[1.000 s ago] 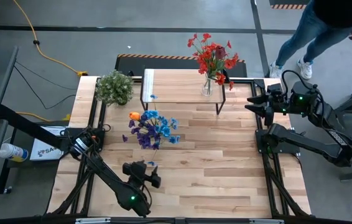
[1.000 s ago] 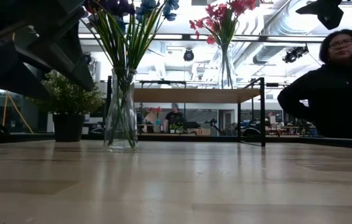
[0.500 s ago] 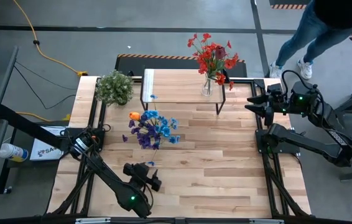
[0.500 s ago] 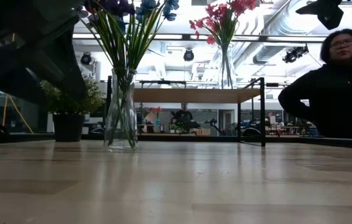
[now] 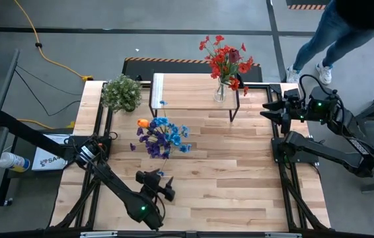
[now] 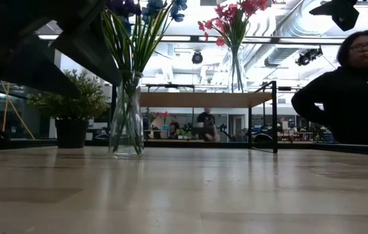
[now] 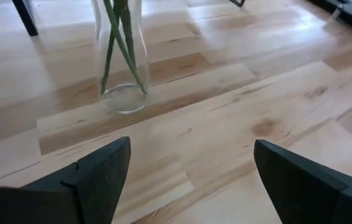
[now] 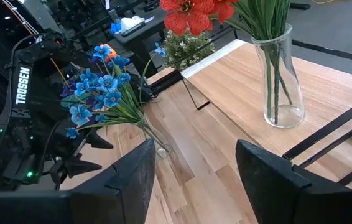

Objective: Pick and place flowers into a vace then onto a shelf
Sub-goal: Put the transparent vase on the shelf

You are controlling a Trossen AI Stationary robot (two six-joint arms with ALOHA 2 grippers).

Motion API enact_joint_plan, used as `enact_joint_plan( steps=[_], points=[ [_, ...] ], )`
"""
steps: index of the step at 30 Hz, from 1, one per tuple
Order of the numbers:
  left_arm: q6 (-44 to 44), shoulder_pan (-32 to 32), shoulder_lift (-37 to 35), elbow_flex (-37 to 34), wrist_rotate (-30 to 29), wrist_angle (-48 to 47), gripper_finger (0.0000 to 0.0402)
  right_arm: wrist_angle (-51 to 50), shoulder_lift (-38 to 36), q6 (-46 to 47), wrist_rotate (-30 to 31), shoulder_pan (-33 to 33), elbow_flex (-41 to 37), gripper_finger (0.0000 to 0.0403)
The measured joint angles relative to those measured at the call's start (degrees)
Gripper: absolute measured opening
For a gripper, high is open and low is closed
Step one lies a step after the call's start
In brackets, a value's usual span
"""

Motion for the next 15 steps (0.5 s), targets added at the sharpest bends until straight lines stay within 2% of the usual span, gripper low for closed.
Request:
enact_joint_plan(
  steps=[6, 15],
  points=[
    [-3.0, 0.3, 0.0, -2.0, -0.5, 0.8, 0.0373, 0.0, 0.0, 0.0, 0.0, 0.0, 0.0, 0.0209],
    [-3.2, 0.2, 0.0, -6.6, -5.8, 6.6, 0.0374, -0.7, 0.0, 0.0, 0.0, 0.0, 0.0, 0.0216]
  ],
)
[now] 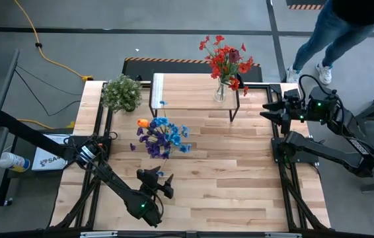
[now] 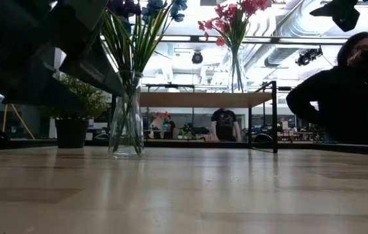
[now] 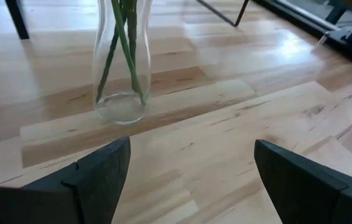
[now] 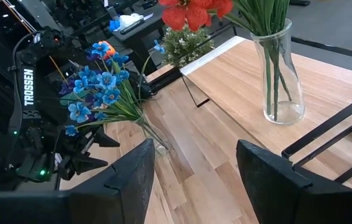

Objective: Pick and place flowers into a vace then onto a shelf
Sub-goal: Put the transparent vase on the shelf

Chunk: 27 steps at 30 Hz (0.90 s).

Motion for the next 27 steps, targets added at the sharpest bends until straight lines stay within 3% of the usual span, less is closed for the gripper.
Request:
enact_joint_plan(
  steps=[15, 27],
  points=[
    [0.3, 1.7, 0.0, -4.7, -8.0, 3.4, 0.0377, -0.2, 0.0, 0.0, 0.0, 0.0, 0.0, 0.0210],
    [1.7, 4.2, 0.0, -4.7, -8.5, -0.9, 0.0381, -1.3, 0.0, 0.0, 0.0, 0.0, 0.0, 0.0206]
  ],
)
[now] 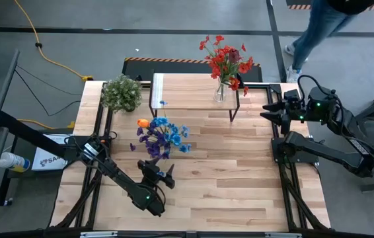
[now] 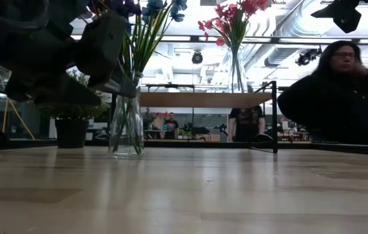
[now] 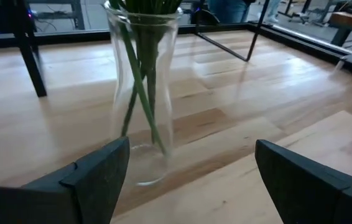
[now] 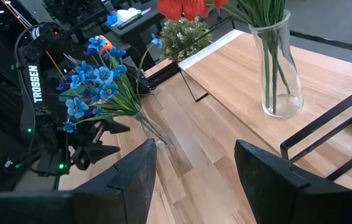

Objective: Pick and place flowers into a vace then onto a shelf
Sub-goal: Put the transparent vase on the shelf

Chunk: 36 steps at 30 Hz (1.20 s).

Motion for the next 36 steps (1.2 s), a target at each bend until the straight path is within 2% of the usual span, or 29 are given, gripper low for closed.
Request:
enact_joint_plan(
  steps=[17, 36],
  points=[
    [-0.2, 4.9, 0.0, -0.1, -1.2, -7.1, 0.0381, -0.3, 0.0, 0.0, 0.0, 0.0, 0.0, 0.0216],
    [-1.9, 6.2, 0.0, -2.1, -1.7, -4.8, 0.0381, -0.6, 0.0, 0.0, 0.2, 0.0, 0.0, 0.0217]
  ],
)
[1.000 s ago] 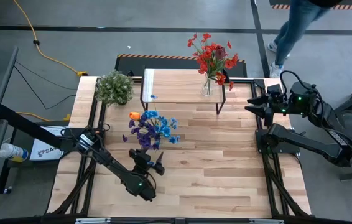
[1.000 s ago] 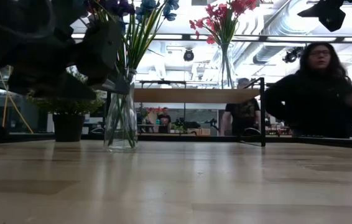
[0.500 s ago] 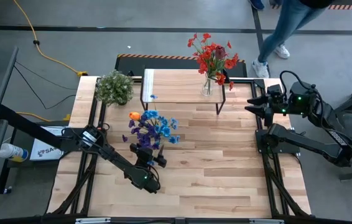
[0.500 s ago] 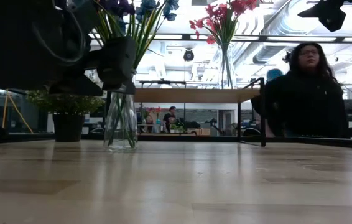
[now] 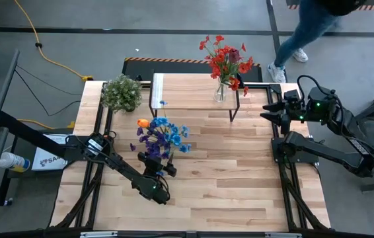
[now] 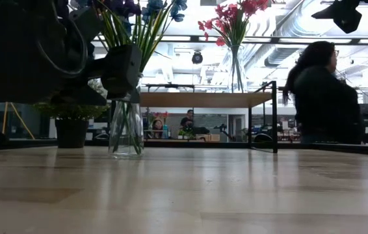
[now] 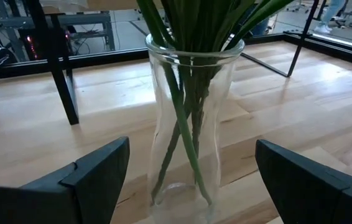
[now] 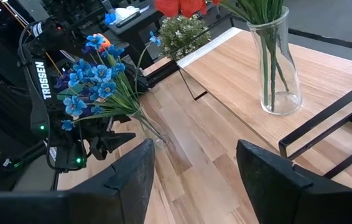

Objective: Pick and place flowers into a vace then onto a shelf
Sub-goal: Put the transparent vase on the shelf

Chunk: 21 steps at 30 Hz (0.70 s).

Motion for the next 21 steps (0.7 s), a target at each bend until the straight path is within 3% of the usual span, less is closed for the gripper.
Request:
enact_joint_plan(
  steps=[21],
  points=[
    [-0.8, 4.0, 0.0, 0.0, -4.3, 0.0, 0.0381, 0.0, 0.0, -0.1, 0.0, 0.0, 0.0, 0.0215]
  ],
)
